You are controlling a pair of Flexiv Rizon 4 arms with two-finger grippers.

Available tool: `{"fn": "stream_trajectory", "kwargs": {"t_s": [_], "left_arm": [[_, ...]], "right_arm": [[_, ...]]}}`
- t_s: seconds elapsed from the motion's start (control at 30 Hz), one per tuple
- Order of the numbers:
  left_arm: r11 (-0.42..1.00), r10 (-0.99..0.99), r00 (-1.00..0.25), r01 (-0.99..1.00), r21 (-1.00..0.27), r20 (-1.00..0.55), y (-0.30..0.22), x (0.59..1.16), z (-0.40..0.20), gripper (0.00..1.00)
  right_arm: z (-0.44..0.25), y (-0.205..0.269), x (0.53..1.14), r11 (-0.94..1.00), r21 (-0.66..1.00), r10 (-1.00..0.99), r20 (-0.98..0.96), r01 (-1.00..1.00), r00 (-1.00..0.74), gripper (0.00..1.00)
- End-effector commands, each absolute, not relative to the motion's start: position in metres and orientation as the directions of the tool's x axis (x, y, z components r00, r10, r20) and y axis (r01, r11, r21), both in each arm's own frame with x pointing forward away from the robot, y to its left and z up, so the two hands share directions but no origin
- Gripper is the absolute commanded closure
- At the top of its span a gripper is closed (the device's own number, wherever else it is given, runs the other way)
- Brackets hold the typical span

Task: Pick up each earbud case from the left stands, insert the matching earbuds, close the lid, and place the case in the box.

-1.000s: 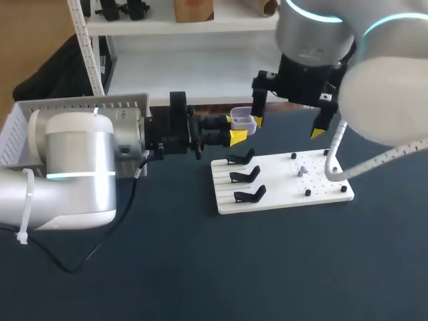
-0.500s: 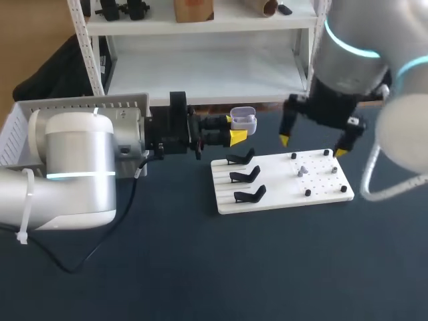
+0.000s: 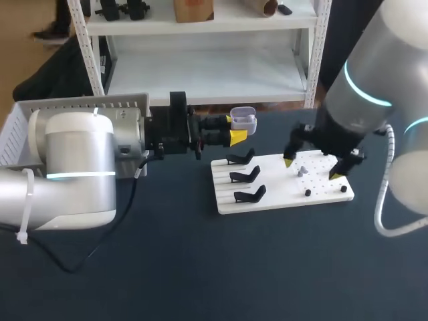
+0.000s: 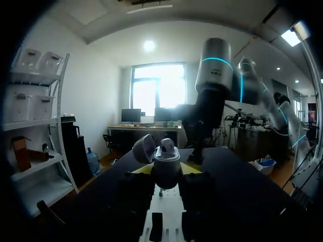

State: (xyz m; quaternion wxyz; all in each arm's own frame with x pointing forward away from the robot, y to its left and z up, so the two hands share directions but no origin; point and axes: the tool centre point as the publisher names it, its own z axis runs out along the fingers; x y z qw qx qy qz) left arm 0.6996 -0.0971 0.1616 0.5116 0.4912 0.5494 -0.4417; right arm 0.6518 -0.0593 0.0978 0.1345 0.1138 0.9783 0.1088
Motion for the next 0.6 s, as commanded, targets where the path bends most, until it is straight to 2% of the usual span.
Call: {"fn": "stream_trajectory", "kwargs": {"t_s": [0.03, 0.1, 0.17, 0.2, 0.6], "left_arm": [[0.13, 0.085, 0.008, 0.991, 0.019, -0.996, -0.097, 0.699, 0.161, 1.0], [0.13, 0.085, 0.008, 0.991, 0.019, -0.996, -0.097, 0.699, 0.161, 1.0], [0.13, 0.085, 0.008, 0.991, 0.019, -0.996, -0.097, 0.699, 0.161, 1.0], [0.13, 0.085, 0.008, 0.991, 0.019, -0.996, -0.097, 0.699, 0.161, 1.0], [0.13, 0.085, 0.008, 0.991, 0.019, -0.996, -0.097, 0.699, 0.161, 1.0]], "right_arm": [[0.082, -0.057, 0.662, 0.948, 0.243, 0.267, -0.243, 0.208, -0.933, 0.15], [0.073, -0.058, 0.668, 0.943, 0.244, 0.283, -0.235, 0.225, -0.93, 0.22], [0.068, -0.058, 0.673, 0.938, 0.252, 0.298, -0.229, 0.239, -0.927, 0.37], [0.065, -0.057, 0.676, 0.937, 0.254, 0.3, -0.228, 0.241, -0.926, 0.39], [0.044, -0.055, 0.701, 0.933, 0.261, 0.306, -0.205, 0.25, -0.93, 0.44]]}}
